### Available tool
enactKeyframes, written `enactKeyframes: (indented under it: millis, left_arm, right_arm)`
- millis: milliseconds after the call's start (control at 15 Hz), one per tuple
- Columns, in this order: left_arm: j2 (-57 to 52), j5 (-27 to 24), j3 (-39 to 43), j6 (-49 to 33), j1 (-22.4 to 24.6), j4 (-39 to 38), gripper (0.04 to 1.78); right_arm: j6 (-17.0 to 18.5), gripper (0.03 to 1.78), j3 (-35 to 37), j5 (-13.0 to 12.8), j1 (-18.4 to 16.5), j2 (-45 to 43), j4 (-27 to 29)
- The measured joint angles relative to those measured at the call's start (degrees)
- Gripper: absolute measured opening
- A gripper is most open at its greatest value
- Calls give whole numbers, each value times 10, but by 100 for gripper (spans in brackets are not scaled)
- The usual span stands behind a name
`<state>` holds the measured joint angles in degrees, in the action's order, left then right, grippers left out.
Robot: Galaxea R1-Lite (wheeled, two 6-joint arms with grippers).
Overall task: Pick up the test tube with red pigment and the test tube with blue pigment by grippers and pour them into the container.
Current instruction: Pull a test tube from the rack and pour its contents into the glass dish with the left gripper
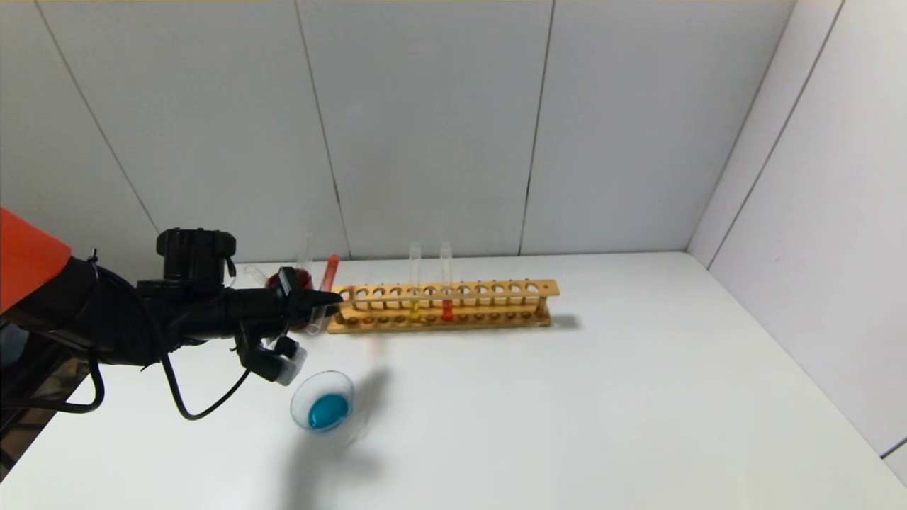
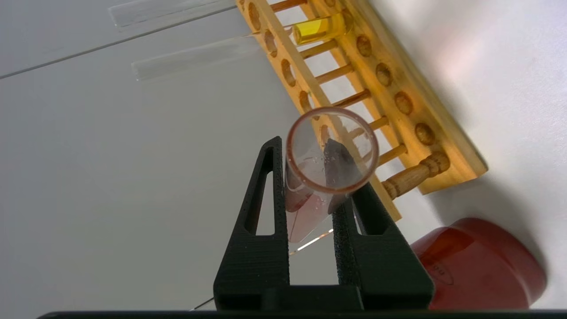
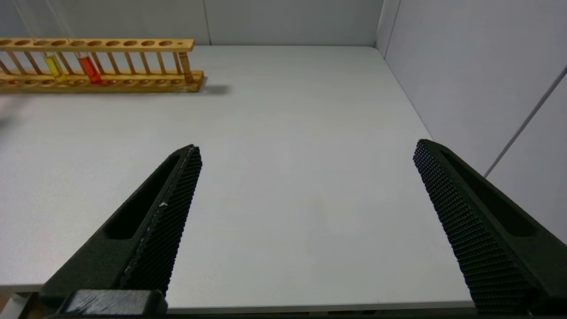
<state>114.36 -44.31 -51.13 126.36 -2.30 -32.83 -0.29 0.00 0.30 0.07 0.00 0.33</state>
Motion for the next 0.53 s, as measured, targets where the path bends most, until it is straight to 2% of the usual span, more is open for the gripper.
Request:
enactKeyframes:
  millis: [533]
  left_arm:
    - [-5,0,10,15,0,-17,33]
  right_arm:
    - [0,175,0,0,0,0,0]
